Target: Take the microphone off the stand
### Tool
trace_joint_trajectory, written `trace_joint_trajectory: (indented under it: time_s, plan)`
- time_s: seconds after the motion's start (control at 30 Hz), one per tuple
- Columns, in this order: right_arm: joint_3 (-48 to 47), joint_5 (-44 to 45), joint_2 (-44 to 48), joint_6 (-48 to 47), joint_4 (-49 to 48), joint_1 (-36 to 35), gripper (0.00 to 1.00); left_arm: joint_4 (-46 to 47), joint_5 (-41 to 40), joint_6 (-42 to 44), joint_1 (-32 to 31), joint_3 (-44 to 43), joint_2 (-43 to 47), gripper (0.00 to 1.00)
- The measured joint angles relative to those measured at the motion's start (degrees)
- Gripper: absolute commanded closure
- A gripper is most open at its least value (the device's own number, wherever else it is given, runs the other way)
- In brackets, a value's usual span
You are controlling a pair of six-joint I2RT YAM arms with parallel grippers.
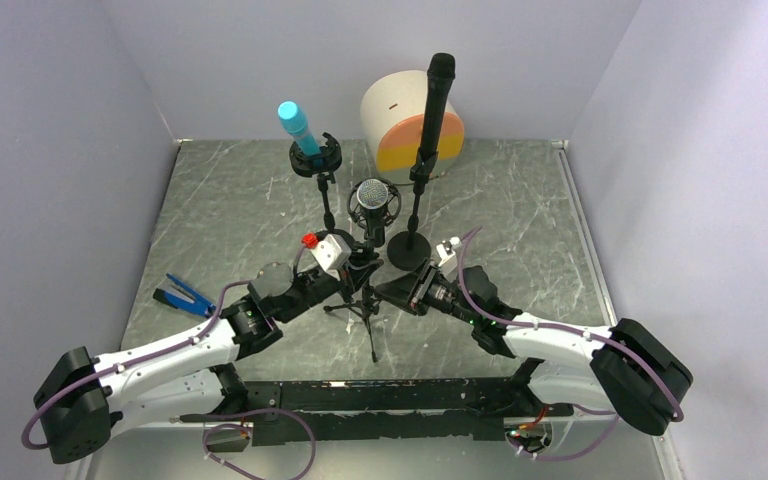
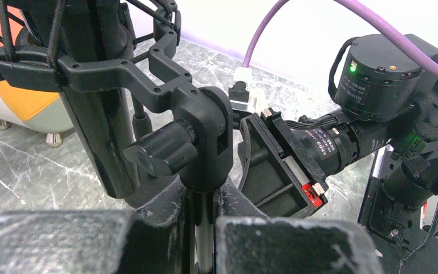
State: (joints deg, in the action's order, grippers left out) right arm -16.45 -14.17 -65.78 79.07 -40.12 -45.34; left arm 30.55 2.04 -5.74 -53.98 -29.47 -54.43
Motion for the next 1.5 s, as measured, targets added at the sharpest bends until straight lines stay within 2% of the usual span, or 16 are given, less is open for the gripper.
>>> trace_joint_trajectory:
  time_s: [0.1, 0.23, 0.33, 0.7, 0.77, 0.9, 0.97, 1.1, 1.37, 1.5]
  plan:
    - [0.0, -0.1, 0.0, -0.6, -0.2, 0.0, 0.82, -0.1, -0.2, 0.0, 0.0, 0.0, 0.1, 0.97]
    - [0.4, -0.3, -0.2, -2.2, -1.6, 0.0, 0.82, -0.1, -0.2, -0.1, 0.0, 0.0, 0.1, 0.97]
    - [0.8, -0.9, -1.0, -6.8, -4.2, 0.0, 0.83, -0.1, -0.2, -0.1, 0.0, 0.0, 0.1, 0.97]
    - [1.3, -3.9, 0.7, -40.8, -8.5, -0.3, 0.81, 0.4, -0.2, -1.2, 0.0, 0.0, -0.3, 0.97]
    - [1.9, -4.3, 0.9, -45.7, -9.9, -0.6, 0.77, 0.7, -0.1, -1.2, -0.1, 0.0, -0.5, 0.97]
    - [2.6, -4.3, 2.5, -51.8, -9.7, -1.0, 0.48, 1.3, 0.2, -1.6, -0.2, 0.0, -0.9, 0.98]
    - [2.6, -3.5, 4.3, -52.2, -8.4, -0.9, 0.38, 1.2, 0.2, -1.4, -0.2, 0.0, -1.0, 0.97]
    - [2.5, -0.3, 9.2, -48.7, -5.1, -0.8, 0.28, 1.2, 0.2, -1.4, -0.2, 0.0, -1.0, 0.97]
    - [2.4, 8.7, 18.2, -29.5, 7.6, -0.4, 0.27, 1.2, 0.2, -1.4, -0.2, 0.0, -1.0, 0.97]
    - [1.8, 9.8, 19.7, -18.7, 15.4, 2.0, 0.34, 1.2, 0.2, -1.4, -0.2, 0.0, -0.9, 0.97]
